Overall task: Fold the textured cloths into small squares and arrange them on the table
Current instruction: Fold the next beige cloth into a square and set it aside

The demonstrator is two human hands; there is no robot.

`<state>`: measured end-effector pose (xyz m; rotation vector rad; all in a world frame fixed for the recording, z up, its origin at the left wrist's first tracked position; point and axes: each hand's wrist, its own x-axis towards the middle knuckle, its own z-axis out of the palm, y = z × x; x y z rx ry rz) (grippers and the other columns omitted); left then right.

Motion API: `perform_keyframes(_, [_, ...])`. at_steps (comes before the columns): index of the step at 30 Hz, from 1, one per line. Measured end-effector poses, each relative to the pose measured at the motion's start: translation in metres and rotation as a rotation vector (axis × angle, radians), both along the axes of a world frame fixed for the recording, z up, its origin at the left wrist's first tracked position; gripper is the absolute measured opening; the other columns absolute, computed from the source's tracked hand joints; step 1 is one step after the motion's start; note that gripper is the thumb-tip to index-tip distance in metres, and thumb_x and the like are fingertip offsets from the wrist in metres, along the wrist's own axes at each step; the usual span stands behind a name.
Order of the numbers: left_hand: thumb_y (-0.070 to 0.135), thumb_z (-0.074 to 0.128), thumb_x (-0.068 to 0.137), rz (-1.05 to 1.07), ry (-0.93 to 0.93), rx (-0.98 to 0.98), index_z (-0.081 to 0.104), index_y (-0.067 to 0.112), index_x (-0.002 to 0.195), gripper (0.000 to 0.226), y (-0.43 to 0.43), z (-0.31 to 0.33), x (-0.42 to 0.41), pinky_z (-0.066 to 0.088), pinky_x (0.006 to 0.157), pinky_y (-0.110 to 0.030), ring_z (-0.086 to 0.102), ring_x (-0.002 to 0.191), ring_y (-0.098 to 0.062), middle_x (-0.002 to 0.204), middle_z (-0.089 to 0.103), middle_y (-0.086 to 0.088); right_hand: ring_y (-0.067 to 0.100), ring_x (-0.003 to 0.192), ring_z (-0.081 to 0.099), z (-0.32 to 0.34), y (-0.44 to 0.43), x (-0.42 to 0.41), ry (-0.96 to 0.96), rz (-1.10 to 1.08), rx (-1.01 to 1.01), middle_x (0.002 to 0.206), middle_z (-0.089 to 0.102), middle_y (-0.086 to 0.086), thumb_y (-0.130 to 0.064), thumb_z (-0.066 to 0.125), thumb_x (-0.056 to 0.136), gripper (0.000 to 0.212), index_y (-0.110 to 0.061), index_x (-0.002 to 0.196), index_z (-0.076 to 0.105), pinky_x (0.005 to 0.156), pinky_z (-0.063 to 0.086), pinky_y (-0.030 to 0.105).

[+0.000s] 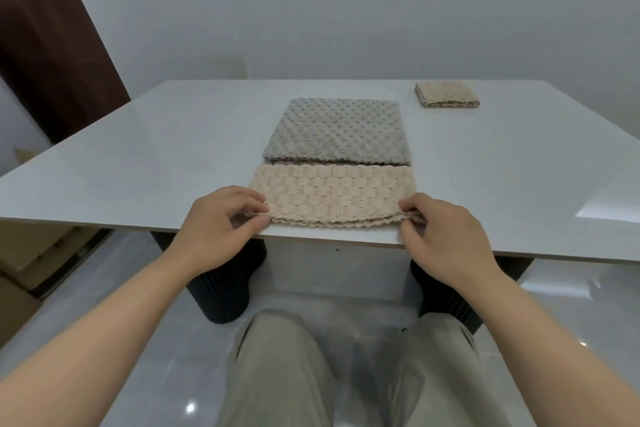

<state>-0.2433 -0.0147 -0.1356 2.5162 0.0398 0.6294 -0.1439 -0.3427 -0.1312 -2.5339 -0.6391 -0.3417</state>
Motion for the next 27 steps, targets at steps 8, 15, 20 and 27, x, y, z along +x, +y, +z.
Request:
perform_keyframes(8, [0.039,0.079,0.087,0.023,-0.008,0.074,0.079,0.034,0.092,0.007,0.004,-0.007,-0.002,0.048,0.097,-0.028,0.061,0.105,-0.002,0.107,0.070,0.026,0.017,0.106,0.064,-0.016,0.002,0.000,-0.042,-0.048,0.068,0.113,0.073,-0.010,-0.023,0.061,0.086,0.016,-0.019,0.097,0.072,0.079,0.053,0.033])
perform_keyframes(15, [0.058,0.060,0.090,0.227,0.042,0.108,0.075,0.036,0.077,0.030,-0.014,0.017,0.011,0.034,0.095,-0.038,0.050,0.099,-0.014,0.084,0.068,0.026,0.025,0.111,0.059,-0.005,0.021,0.002,-0.208,-0.200,0.056,0.083,0.073,-0.008,-0.032,0.052,0.078,0.025,-0.018,0.067,0.070,0.092,0.033,0.039])
perform_keyframes(20, [0.032,0.054,0.100,0.215,0.002,0.203,0.071,0.023,0.115,0.024,-0.063,0.038,0.061,0.041,0.102,-0.040,0.055,0.118,-0.024,0.120,0.069,0.003,0.029,0.111,0.057,0.017,0.085,0.020,-0.138,-0.016,0.009,0.111,0.068,0.007,-0.021,0.052,0.089,0.028,-0.011,0.108,0.070,0.092,0.043,0.042])
perform_keyframes(27, [0.026,0.039,0.104,0.069,0.161,0.162,0.064,0.018,0.124,0.033,-0.077,0.005,0.102,0.048,0.099,-0.044,0.058,0.118,-0.025,0.127,0.064,-0.003,0.028,0.140,0.042,-0.007,0.126,0.045,0.042,0.198,-0.172,0.147,0.051,0.009,-0.022,0.031,0.103,0.045,-0.010,0.142,0.048,0.115,0.033,0.042])
